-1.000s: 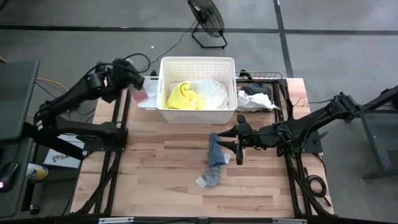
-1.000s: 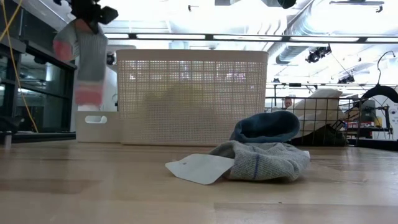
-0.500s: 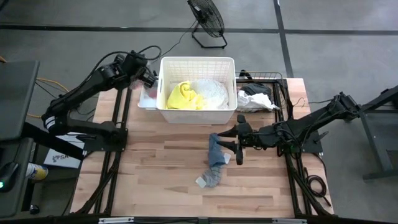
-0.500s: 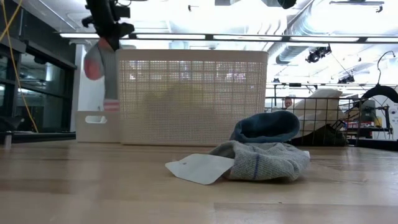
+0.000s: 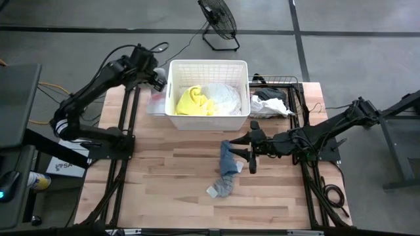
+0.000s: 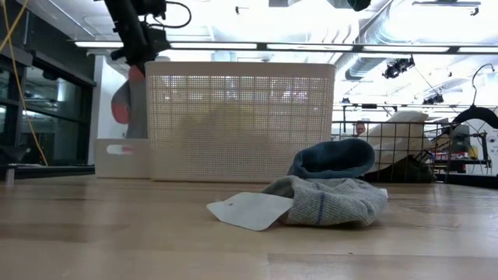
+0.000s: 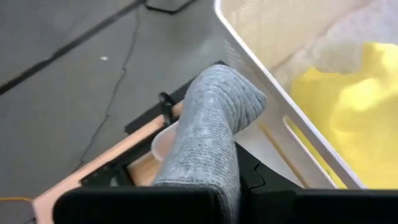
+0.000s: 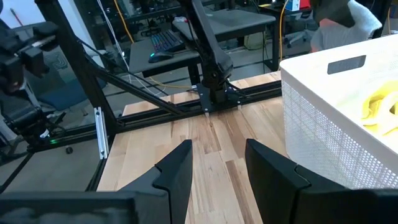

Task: Pick & Place Cloths
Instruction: Put the pink and gray sock into the white bin, then put the blue sock into the white bin

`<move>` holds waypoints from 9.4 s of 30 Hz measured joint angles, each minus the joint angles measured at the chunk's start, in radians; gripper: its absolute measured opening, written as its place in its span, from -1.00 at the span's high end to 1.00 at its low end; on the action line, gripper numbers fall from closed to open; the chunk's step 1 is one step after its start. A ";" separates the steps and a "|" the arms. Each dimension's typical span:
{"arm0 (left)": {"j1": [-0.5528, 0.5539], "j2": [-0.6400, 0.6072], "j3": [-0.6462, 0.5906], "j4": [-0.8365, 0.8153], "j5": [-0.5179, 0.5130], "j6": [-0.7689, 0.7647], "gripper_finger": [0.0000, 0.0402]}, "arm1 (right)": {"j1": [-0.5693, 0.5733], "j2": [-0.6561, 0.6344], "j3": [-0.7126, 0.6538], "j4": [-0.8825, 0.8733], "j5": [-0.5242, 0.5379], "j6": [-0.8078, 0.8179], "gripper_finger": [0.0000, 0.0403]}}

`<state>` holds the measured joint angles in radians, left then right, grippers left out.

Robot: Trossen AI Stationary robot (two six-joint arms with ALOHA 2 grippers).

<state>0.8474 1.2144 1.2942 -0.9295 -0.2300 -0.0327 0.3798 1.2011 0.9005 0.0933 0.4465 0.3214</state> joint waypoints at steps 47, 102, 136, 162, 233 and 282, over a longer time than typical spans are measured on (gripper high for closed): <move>0.003 0.211 0.000 -0.191 0.264 0.526 0.60 | 0.000 0.000 0.000 0.000 0.000 0.015 0.31; -0.038 -0.131 -0.164 -0.291 0.403 0.426 0.53 | 0.000 0.000 0.000 -0.023 0.000 0.023 0.31; -0.082 -0.131 -0.457 0.243 0.139 0.280 1.00 | 0.000 0.000 0.000 -0.031 0.051 0.049 0.31; -0.081 0.119 -0.457 0.242 -0.125 0.157 1.00 | 0.000 0.000 0.000 -0.035 0.050 0.030 0.31; -0.956 -0.395 -0.315 0.351 0.232 -0.186 1.00 | 0.163 0.444 0.000 -0.314 0.068 -0.090 0.16; -1.214 -0.135 -0.316 0.577 0.067 -0.201 1.00 | 0.104 0.496 0.000 -0.078 0.126 0.043 0.98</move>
<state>-0.3668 1.0790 0.9783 -0.3522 -0.1633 -0.2337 0.4843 1.6967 0.9003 0.0153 0.5721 0.3648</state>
